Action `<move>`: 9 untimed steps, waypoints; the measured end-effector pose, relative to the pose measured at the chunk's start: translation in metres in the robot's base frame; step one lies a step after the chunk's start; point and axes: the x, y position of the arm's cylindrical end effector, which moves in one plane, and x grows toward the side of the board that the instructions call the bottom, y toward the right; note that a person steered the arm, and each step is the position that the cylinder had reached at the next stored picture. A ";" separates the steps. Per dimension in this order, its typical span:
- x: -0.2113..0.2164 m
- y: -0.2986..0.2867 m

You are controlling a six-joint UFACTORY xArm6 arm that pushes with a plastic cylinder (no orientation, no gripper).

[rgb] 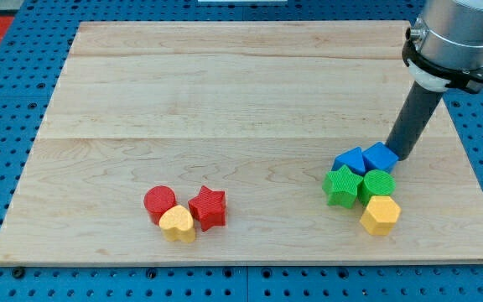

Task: Move the green star to the left bottom of the blue cube

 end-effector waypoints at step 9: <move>0.118 -0.067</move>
